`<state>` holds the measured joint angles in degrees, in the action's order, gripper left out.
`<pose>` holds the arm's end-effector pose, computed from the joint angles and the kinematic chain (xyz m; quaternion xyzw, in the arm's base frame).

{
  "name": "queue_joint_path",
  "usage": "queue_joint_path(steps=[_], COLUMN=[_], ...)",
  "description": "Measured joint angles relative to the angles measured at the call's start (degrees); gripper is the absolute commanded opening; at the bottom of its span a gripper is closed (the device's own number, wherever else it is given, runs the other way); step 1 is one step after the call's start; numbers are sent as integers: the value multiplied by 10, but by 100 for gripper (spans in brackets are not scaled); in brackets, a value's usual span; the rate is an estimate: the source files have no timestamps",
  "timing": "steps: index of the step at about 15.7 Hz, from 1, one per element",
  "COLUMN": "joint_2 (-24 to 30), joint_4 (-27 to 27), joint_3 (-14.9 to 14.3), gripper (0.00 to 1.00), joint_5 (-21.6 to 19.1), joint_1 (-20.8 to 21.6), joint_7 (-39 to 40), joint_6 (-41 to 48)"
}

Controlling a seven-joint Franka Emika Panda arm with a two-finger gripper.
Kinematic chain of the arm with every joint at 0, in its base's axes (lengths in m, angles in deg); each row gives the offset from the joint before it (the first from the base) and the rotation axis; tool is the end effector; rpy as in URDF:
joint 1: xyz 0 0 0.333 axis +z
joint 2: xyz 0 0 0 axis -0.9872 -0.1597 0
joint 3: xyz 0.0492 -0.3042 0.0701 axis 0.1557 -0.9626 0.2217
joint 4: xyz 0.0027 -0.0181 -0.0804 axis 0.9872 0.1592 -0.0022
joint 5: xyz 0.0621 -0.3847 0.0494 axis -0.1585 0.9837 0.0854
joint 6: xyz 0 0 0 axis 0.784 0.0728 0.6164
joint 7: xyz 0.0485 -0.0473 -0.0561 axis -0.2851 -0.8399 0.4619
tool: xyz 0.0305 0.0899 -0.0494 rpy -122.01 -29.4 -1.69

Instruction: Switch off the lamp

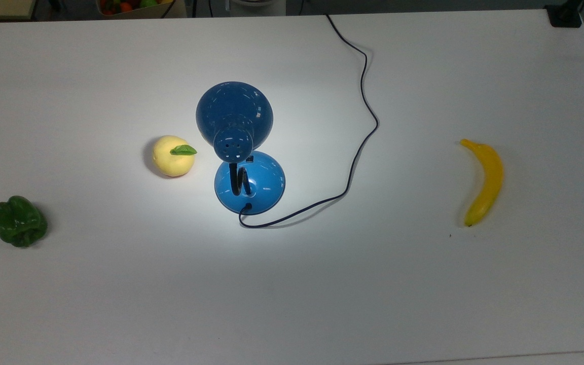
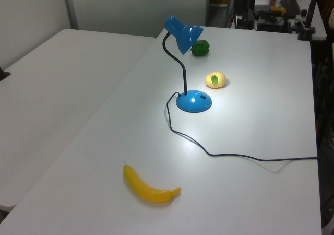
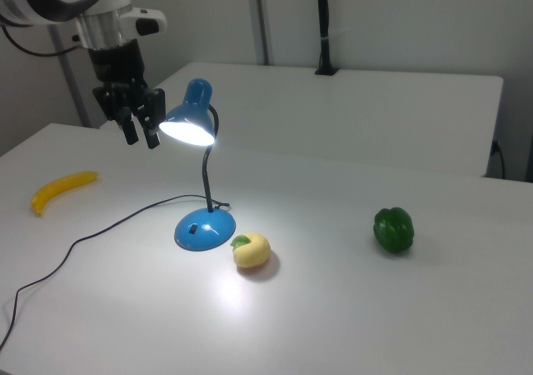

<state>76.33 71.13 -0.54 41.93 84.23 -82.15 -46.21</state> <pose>0.5559 0.0198 0.6234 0.9994 0.0010 -0.0103 0.0319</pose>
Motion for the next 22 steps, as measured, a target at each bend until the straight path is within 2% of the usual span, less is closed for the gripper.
queue_joint_path(steps=[11, 22], joint_2=[-1, -7], joint_4=[18, 181], joint_3=[0, 0], gripper=[0, 0], joint_5=[0, 0], joint_1=[0, -2], joint_7=[0, 0], joint_6=[-9, -188])
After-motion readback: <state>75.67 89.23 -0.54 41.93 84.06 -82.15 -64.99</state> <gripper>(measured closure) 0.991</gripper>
